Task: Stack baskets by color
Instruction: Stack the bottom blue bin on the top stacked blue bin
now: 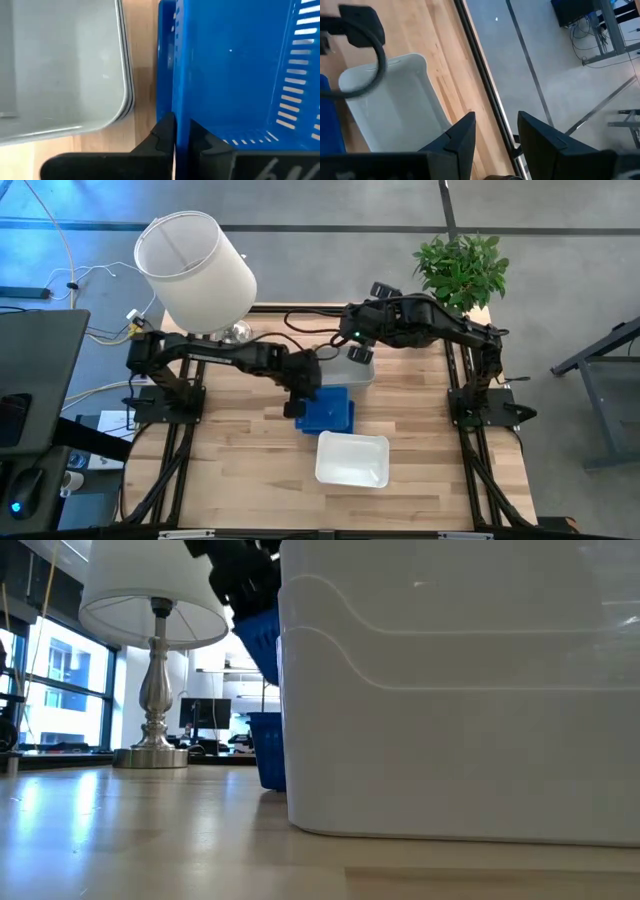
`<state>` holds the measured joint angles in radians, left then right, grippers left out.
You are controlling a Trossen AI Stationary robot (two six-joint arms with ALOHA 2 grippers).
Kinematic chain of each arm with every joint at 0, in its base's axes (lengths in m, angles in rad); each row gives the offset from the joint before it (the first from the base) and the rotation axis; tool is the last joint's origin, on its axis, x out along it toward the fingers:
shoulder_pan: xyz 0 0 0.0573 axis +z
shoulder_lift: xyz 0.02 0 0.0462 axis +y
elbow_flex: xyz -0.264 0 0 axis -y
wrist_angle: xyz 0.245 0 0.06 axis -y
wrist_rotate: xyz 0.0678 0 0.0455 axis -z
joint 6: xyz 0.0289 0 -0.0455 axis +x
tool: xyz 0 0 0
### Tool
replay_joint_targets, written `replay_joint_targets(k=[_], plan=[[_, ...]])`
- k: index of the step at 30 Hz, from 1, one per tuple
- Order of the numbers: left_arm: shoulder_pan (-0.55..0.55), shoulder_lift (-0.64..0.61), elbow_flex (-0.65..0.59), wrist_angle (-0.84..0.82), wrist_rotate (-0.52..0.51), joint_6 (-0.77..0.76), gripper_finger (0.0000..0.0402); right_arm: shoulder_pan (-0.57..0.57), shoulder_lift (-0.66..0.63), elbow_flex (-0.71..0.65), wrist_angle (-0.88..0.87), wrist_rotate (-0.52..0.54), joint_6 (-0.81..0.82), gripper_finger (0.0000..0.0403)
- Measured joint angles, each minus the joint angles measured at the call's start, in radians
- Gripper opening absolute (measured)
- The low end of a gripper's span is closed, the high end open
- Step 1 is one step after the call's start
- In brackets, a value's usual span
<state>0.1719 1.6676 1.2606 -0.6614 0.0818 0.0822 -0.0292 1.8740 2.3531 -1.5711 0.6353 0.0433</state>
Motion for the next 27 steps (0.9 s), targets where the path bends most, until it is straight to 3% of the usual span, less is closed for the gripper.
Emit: replay_joint_targets(k=[9, 27], plan=[[0.0, 0.069, 0.001, -0.02, 0.012, 0.033, 0.0, 0.0, 0.0, 0.0, 0.0, 0.0, -0.002, 0.0133], [0.0, 0.092, 0.001, -0.007, 0.011, 0.089, 0.0, 0.0, 0.0, 0.0, 0.0, 0.003, 0.036, 0.0133]])
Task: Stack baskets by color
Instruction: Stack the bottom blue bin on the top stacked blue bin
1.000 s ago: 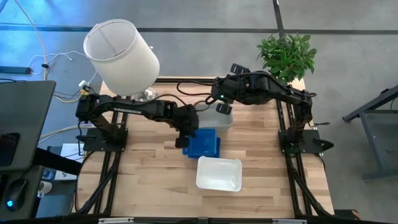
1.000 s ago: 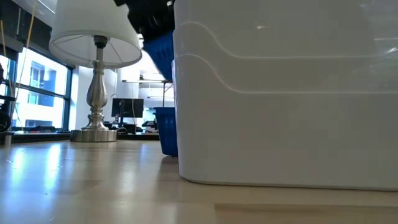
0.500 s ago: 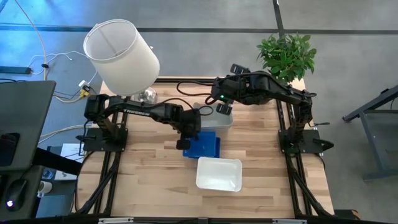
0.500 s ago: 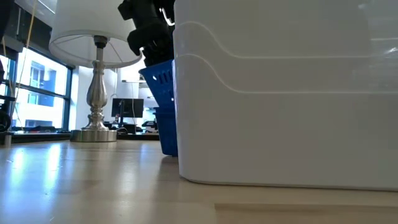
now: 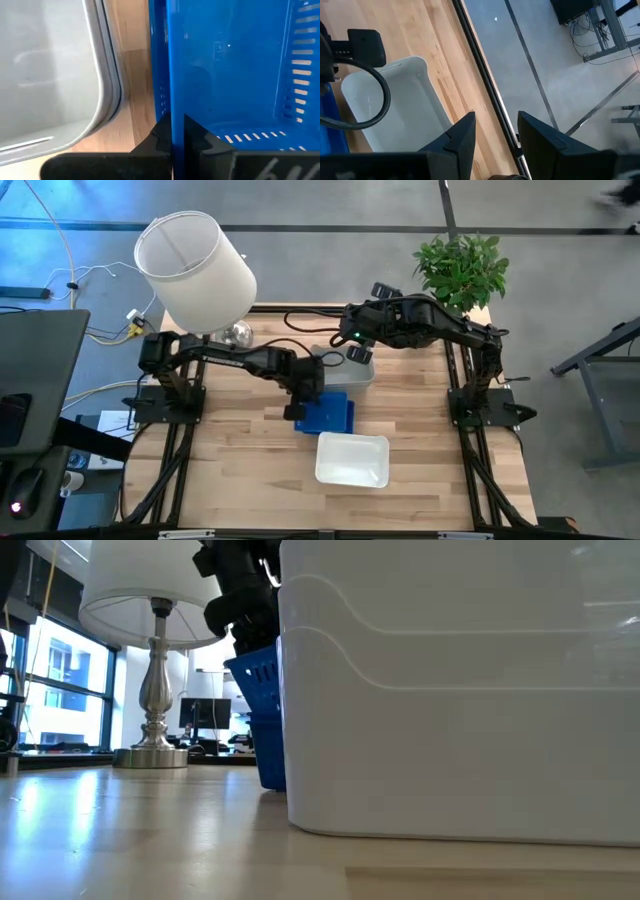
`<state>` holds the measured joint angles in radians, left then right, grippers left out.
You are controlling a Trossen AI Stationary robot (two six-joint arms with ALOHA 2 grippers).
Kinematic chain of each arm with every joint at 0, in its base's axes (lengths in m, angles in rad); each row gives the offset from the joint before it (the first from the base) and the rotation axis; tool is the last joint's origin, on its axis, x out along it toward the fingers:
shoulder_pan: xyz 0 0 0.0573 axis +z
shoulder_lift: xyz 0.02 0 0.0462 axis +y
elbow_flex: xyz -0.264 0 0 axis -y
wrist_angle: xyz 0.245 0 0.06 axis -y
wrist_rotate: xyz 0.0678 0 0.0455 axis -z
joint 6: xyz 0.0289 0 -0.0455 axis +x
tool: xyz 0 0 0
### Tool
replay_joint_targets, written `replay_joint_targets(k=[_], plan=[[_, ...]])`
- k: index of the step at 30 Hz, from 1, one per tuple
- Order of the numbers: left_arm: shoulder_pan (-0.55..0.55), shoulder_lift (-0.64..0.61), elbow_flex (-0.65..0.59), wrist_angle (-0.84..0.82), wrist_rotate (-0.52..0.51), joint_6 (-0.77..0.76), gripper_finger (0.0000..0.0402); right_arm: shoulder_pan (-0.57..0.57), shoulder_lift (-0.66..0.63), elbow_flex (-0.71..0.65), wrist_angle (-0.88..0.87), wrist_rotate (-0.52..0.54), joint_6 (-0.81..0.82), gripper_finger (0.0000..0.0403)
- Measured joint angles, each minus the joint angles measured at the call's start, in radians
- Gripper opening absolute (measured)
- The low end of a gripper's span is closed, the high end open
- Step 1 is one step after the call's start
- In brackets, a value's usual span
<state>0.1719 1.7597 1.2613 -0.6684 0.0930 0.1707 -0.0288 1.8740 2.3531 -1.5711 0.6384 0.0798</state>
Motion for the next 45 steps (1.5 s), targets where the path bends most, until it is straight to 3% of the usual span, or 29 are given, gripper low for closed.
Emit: replay_joint_targets(k=[18, 22, 40, 45], plan=[[-0.002, 0.049, 0.0, 0.023, -0.04, 0.017, 0.0005, 0.0, 0.0, 0.0, 0.0, -0.008, -0.001, 0.0133], [-0.002, 0.05, 0.0, 0.025, -0.083, 0.017, 0.0024, 0.0, 0.0, 0.0, 0.0, -0.031, -0.001, 0.0133], [-0.002, 0.049, 0.003, 0.024, -0.074, -0.017, 0.0146, 0.0, 0.0, 0.0, 0.0, -0.048, -0.008, 0.0133], [-0.005, 0.049, 0.045, -0.035, -0.071, -0.023, 0.0161, 0.0, 0.0, 0.0, 0.0, -0.048, -0.033, 0.0133]])
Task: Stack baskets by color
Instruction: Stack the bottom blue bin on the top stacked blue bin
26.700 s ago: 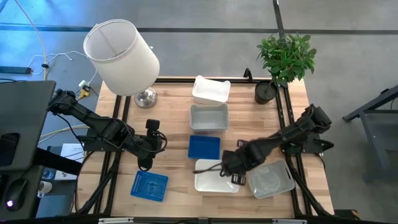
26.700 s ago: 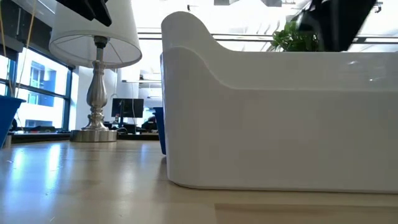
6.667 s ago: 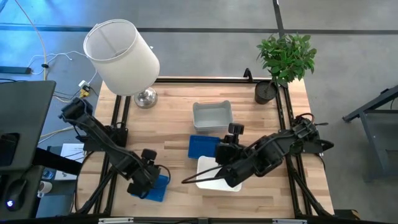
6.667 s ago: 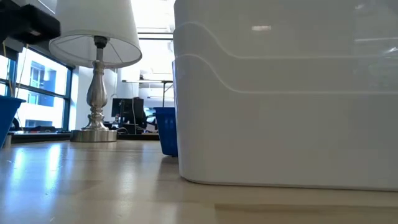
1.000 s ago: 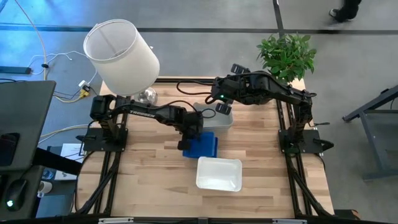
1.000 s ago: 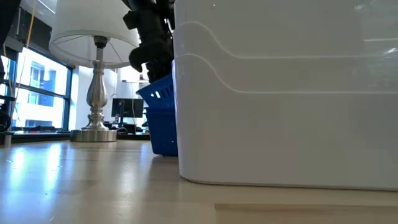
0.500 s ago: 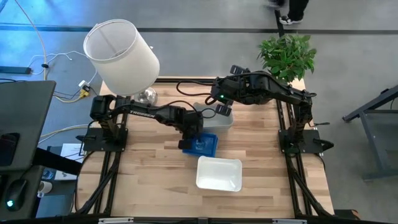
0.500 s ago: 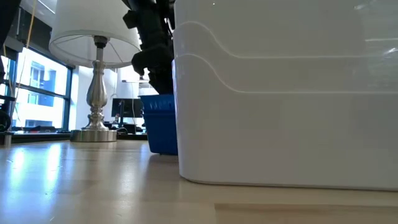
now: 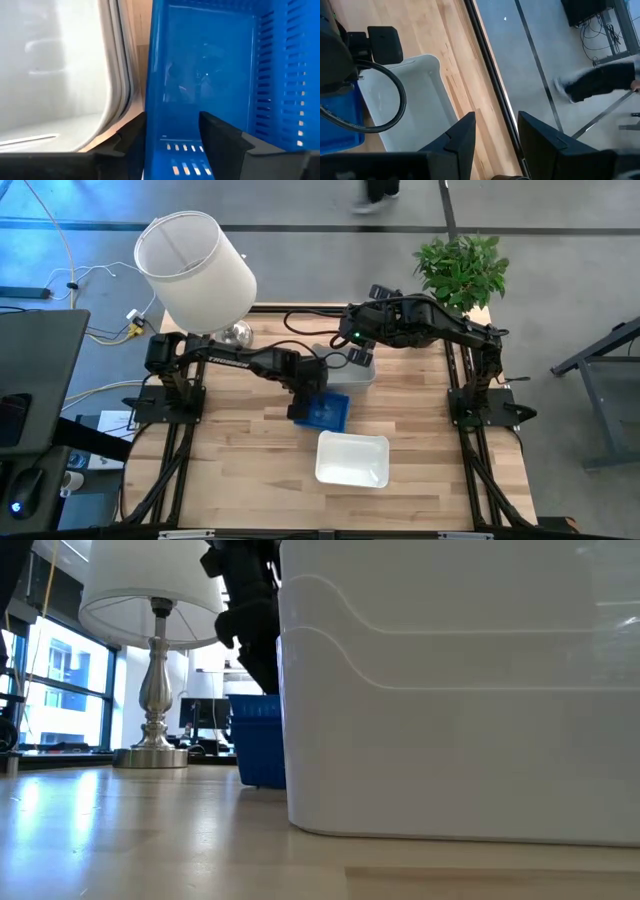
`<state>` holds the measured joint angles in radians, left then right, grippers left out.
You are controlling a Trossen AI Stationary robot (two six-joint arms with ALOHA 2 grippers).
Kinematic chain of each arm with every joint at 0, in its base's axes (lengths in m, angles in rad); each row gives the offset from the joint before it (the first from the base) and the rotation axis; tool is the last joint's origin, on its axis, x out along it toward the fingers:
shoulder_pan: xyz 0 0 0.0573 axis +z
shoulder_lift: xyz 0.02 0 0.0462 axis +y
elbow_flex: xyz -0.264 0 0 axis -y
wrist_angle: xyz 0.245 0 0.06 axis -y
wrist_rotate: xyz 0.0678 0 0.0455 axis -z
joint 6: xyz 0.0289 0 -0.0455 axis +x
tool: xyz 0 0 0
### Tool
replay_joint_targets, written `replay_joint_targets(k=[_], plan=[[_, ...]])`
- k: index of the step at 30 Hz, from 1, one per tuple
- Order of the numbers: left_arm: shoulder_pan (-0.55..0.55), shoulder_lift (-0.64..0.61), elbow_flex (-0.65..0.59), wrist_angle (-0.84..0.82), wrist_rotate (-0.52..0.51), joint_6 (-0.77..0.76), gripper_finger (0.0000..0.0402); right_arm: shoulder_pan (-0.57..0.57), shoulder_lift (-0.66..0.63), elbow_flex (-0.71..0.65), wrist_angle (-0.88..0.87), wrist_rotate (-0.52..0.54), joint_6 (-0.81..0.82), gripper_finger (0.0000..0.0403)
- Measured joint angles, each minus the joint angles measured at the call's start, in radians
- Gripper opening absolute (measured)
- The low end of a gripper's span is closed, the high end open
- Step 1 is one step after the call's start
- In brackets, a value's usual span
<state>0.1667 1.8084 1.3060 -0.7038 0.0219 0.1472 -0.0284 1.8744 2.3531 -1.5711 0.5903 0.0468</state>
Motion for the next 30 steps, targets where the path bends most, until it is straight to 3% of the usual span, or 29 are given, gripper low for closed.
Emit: replay_joint_targets(k=[11, 17, 23, 30], plan=[[-0.022, -0.015, 0.039, -0.182, -0.004, -0.012, 0.0163, -0.001, 0.0, 0.0, 0.0, -0.049, -0.016, 0.0133], [-0.023, -0.064, 0.041, -0.194, -0.014, -0.03, 0.0163, -0.005, 0.0, 0.0, 0.0, -0.053, -0.026, 0.0133], [-0.03, -0.102, 0.037, -0.357, -0.016, -0.083, 0.0163, -0.005, 0.001, 0.0, 0.0, -0.051, -0.024, 0.0133], [-0.054, -0.088, -0.043, -0.319, -0.01, -0.108, 0.0163, -0.005, 0.001, 0.0, 0.0, -0.05, -0.022, 0.0133]])
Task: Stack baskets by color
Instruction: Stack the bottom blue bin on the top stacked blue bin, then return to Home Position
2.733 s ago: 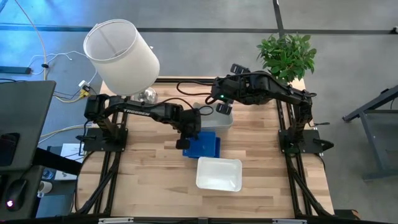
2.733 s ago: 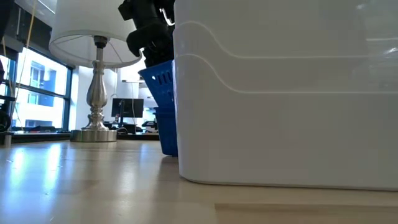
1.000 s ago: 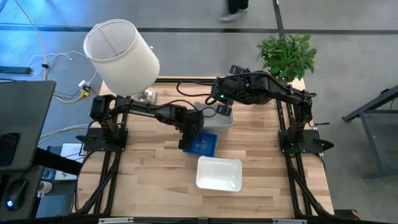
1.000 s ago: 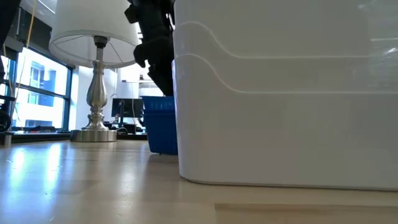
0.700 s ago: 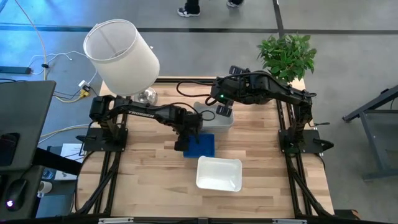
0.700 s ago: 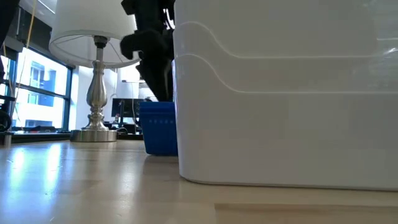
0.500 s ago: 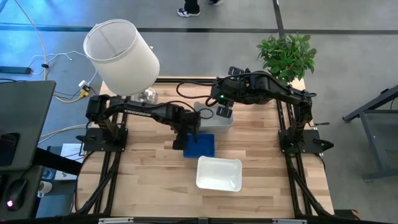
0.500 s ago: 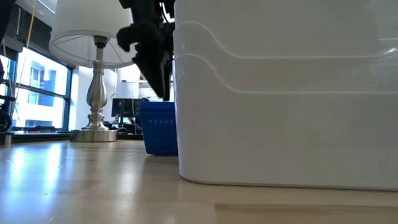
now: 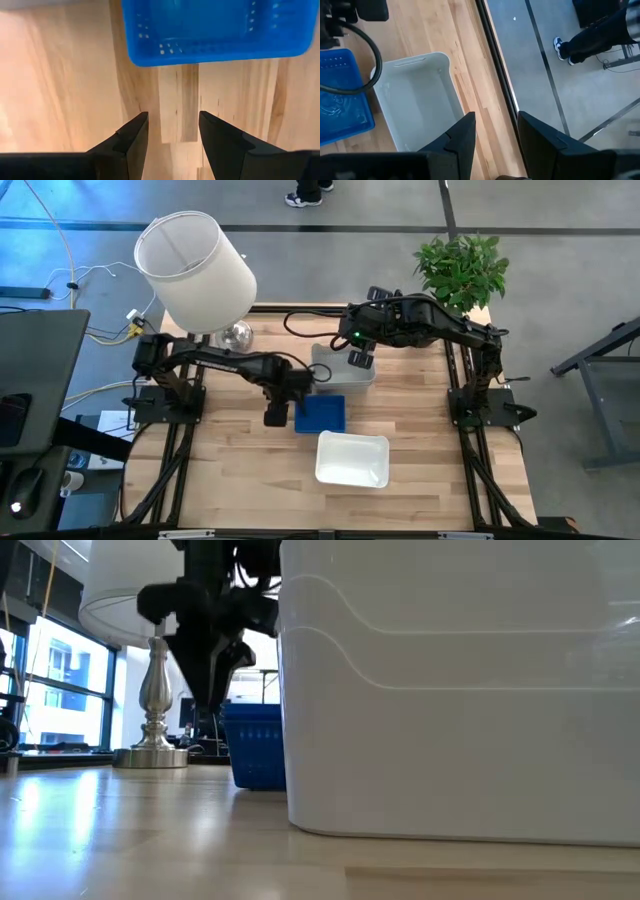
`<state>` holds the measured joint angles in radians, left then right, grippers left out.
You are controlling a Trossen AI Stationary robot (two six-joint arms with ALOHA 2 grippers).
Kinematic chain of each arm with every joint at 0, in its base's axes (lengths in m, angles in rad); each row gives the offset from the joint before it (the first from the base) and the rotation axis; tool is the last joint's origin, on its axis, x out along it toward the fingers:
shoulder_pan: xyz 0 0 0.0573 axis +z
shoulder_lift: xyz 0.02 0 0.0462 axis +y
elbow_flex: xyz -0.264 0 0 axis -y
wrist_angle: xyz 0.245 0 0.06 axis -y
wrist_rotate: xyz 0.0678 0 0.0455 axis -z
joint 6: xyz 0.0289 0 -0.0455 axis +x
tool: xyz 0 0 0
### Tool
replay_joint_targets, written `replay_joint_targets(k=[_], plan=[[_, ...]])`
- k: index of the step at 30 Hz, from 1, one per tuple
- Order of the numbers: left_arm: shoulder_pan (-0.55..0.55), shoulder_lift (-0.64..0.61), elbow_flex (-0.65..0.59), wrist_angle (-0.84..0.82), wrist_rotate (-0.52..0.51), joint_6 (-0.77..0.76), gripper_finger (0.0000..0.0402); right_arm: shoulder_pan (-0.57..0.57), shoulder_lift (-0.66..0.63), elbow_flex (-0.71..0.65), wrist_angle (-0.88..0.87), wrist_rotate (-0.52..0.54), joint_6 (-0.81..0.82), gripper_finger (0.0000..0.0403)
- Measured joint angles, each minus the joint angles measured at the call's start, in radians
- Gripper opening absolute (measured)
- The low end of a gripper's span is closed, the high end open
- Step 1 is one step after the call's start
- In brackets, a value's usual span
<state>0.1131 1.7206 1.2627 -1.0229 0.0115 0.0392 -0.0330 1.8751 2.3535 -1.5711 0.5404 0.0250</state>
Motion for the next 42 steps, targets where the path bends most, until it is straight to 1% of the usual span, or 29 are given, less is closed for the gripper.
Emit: replay_joint_targets(k=[4, 12, 24, 30, 33, 38, 42], plan=[[-0.005, 0.001, -0.028, 0.071, 0.002, -0.038, 0.0163, 0.0, 0.0, 0.0, 0.0, 0.0, -0.005, 0.0133], [-0.004, 0.002, -0.051, 0.136, 0.003, -0.088, 0.0163, 0.0, 0.0, 0.0, 0.0, 0.0, -0.004, 0.0133], [-0.004, 0.002, -0.051, 0.255, 0.003, -0.089, 0.0163, 0.0, 0.0, 0.0, 0.0, 0.001, -0.004, 0.0133], [-0.006, 0.043, -0.05, 0.322, 0.015, -0.107, 0.0163, 0.0, 0.0, 0.0, 0.0, 0.002, -0.004, 0.0133], [-0.008, 0.066, -0.052, 0.333, 0.019, -0.108, 0.0163, 0.0, 0.0, 0.0, 0.0, 0.003, -0.005, 0.0133], [-0.009, 0.067, -0.051, 0.375, 0.011, -0.108, 0.0163, 0.0, 0.0, 0.0, 0.0, 0.004, -0.007, 0.0133], [-0.01, 0.066, -0.044, 0.369, 0.006, -0.106, 0.0163, 0.0, 0.0, 0.0, 0.0, 0.003, -0.007, 0.0133]])
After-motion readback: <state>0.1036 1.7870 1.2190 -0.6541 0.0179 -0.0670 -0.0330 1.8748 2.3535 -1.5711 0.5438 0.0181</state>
